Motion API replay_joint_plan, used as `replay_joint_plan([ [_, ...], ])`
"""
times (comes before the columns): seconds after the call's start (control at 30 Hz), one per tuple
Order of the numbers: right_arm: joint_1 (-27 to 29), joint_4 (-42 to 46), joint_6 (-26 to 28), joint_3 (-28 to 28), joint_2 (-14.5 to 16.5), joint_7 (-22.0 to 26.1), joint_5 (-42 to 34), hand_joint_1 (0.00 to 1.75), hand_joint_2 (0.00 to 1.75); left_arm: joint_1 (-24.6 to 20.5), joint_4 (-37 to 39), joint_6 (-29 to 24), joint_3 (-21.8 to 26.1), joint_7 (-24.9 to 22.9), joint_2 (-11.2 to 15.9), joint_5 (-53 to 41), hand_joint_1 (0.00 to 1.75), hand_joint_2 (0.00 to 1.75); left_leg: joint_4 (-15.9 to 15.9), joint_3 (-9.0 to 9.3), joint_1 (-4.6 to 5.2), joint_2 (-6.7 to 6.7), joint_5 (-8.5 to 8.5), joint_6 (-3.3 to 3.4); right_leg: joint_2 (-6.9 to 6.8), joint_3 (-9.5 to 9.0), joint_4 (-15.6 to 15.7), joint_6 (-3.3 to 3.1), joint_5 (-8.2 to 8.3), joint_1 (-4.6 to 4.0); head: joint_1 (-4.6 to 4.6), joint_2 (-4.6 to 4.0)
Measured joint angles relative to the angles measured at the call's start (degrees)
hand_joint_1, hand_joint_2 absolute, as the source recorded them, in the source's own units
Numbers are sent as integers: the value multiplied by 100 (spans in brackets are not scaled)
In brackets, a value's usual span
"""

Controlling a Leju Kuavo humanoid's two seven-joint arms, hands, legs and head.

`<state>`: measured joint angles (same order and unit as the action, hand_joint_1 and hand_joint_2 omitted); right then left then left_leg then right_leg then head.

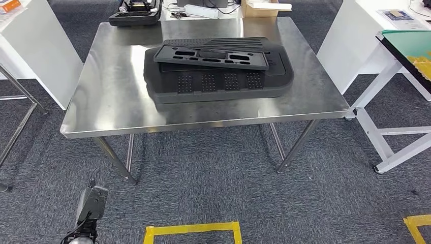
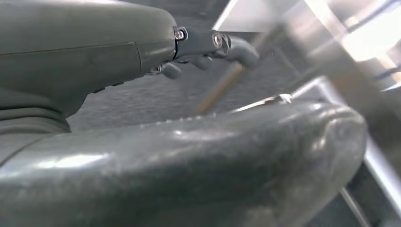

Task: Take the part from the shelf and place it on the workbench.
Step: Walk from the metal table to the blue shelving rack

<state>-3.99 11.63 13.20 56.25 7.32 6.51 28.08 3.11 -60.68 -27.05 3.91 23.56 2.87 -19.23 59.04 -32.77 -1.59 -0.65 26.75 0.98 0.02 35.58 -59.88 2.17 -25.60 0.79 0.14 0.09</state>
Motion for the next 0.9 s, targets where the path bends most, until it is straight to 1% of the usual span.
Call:
replay_joint_plan([
  [0.03, -1, 0, -2, 2, 2, 0, 13, 0, 0, -53, 213, -22, 71, 39, -19, -1, 0, 0, -1, -69, 3, 8, -58, 44, -1, 130, -294, -29, -218, 3, 9, 0],
  [0.07, -3, 0, -3, 3, 6, 0, 31, 0, 0, -111, 452, -64, 146, 75, -38, -5, 0, 0, 1, -148, 13, 13, -115, 69, -2, 276, -682, -58, -462, 1, 14, 0],
  [0.1, -6, 0, -4, 3, 12, -2, 49, 0, 0, -179, 727, -129, 228, 117, -51, -17, 0, 0, 3, -227, 24, 20, -173, 79, -2, 398, -1084, -67, -661, 1, 18, 0],
  [0.13, -6, 0, -4, 3, 17, -6, 66, 0, 0, -247, 1022, -210, 313, 171, -65, -31, 0, 0, 4, -303, 38, 28, -230, 82, -2, 454, -1366, -52, -766, 1, 18, 0],
  [0.17, -6, 0, -4, 3, 21, -10, 82, 0, 0, -312, 1325, -293, 399, 235, -76, -44, 0, 0, 5, -374, 52, 34, -285, 81, -2, 413, -1461, -21, -774, -2, 16, 0],
  [0.2, -6, 0, -4, 3, 22, -17, 98, 0, 0, -376, 1623, -357, 481, 293, -86, -52, 0, 0, 5, -442, 65, 38, -342, 76, -2, 247, -1315, 13, -692, -8, 16, 0],
  [0.23, -10, 0, -4, 3, 22, -23, 112, 0, 0, -440, 1899, -401, 555, 333, -96, -51, 0, 0, 5, -505, 77, 36, -398, 68, -2, -21, -971, 27, -580, -23, 17, 0],
  [0.3, -35, 4, -4, 3, 14, -32, 147, 0, 0, -555, 2418, -452, 690, 323, -125, -46, 0, 0, -3, -591, 88, 35, -511, 36, -7, -651, -92, -36, -480, -80, 11, 0],
  [0.33, -48, 5, -4, 3, 13, -34, 161, 0, 0, -599, 2654, -470, 750, 289, -137, -45, 0, 0, -17, -600, 89, 39, -566, 7, -8, -837, 202, -73, -469, -109, 13, 0],
  [0.37, -61, 8, -4, 3, 12, -35, 173, 0, 0, -634, 2881, -483, 809, 245, -147, -44, 0, 0, -38, -598, 84, 48, -622, -27, -8, -920, 357, -102, -473, -134, 16, 0],
  [0.4, -68, 8, -4, 3, 15, -36, 183, 0, 0, -661, 3088, -489, 862, 190, -152, -43, 0, 0, -74, -590, 82, 55, -681, -70, -7, -905, 390, -115, -432, -148, 21, 0],
  [0.43, -68, 7, -4, 3, 20, -40, 192, 0, 0, -685, 3286, -488, 912, 129, -159, -42, 0, 0, -90, -593, 74, 58, -712, -107, -5, -866, 419, -143, -372, -122, 26, 0],
  [0.47, -71, 7, -4, 3, 23, -44, 203, 0, 0, -702, 3460, -481, 954, 54, -167, -42, 0, 0, -69, -621, 69, 56, -662, -136, -10, -839, 441, -183, -318, -101, 27, 0],
  [0.5, -71, 7, -4, 3, 25, -48, 216, 0, 0, -711, 3620, -467, 992, -43, -173, -43, 0, 0, 39, -667, 66, 52, -505, -159, -17, -803, 466, -235, -252, -73, 17, 0],
  [0.53, -70, 7, -4, 3, 27, -50, 231, 0, 0, -717, 3766, -445, 1028, -142, -178, -43, 0, 0, 263, -739, 62, 49, -252, -177, -24, -767, 482, -273, -186, -47, 7, 0],
  [0.57, -70, 7, -4, 3, 29, -52, 244, 0, 0, -718, 3893, -419, 1061, -242, -180, -43, 0, 0, 588, -828, 60, 46, 45, -195, -29, -718, 478, -298, -134, -54, -2, 0],
  [0.6, -67, 7, -4, 3, 30, -56, 256, 0, 0, -718, 4013, -385, 1095, -346, -183, -32, 0, 0, 967, -914, 55, 45, 297, -218, -33, -659, 471, -308, -80, -55, -12, 0],
  [0.63, -63, 7, -4, 3, 31, -61, 266, 0, 0, -717, 4119, -351, 1129, -442, -188, -18, 0, 0, 1276, -957, 47, 45, 436, -242, -37, -597, 461, -297, -32, -55, -12, 0],
  [0.67, -59, 7, -4, 3, 35, -67, 274, 0, 0, -714, 4209, -321, 1162, -537, -193, 2, 0, 0, 1432, -926, 36, 46, 460, -264, -41, -527, 447, -280, 14, -49, -12, 0],
  [0.7, -56, 7, -4, 3, 40, -72, 282, 0, 0, -710, 4292, -295, 1193, -636, -199, 28, 0, 0, 1369, -781, 18, 49, 383, -287, -44, -456, 424, -257, 50, -36, -12, 0],
  [0.73, -53, 7, -4, 3, 48, -75, 288, 0, 0, -708, 4357, -275, 1223, -724, -204, 49, 0, 0, 1087, -526, -4, 54, 256, -313, -45, -393, 390, -233, 76, -19, -12, 0],
  [0.77, -54, 7, -4, 3, 53, -77, 295, 0, 0, -709, 4412, -253, 1253, -808, -217, 73, 0, 0, 700, -242, -24, 56, 200, -349, -48, -331, 343, -210, 95, -11, -16, 0],
  [0.8, -59, 8, -4, 2, 55, -78, 303, 0, 0, -709, 4466, -229, 1284, -899, -234, 96, 0, 0, 379, -14, -26, 43, 153, -347, -50, -272, 292, -184, 110, -13, -25, 0],
  [0.83, -62, 8, -4, 2, 56, -79, 311, 0, 0, -704, 4518, -204, 1317, -986, -253, 116, 0, 0, 161, 118, -24, 32, 151, -331, -49, -229, 247, -159, 125, -25, -29, 0],
  [0.87, -67, 8, -4, 1, 56, -79, 319, 0, 0, -695, 4569, -184, 1346, -1067, -274, 136, 0, 0, 80, 145, -10, 17, 177, -298, -47, -192, 219, -127, 146, -41, -36, 0],
  [0.9, -68, 8, -4, 1, 59, -79, 325, 0, 0, -680, 4617, -173, 1373, -1138, -289, 150, 0, 0, 93, 112, 7, 4, 142, -239, -42, -167, 210, -90, 173, -44, -36, 0],
])
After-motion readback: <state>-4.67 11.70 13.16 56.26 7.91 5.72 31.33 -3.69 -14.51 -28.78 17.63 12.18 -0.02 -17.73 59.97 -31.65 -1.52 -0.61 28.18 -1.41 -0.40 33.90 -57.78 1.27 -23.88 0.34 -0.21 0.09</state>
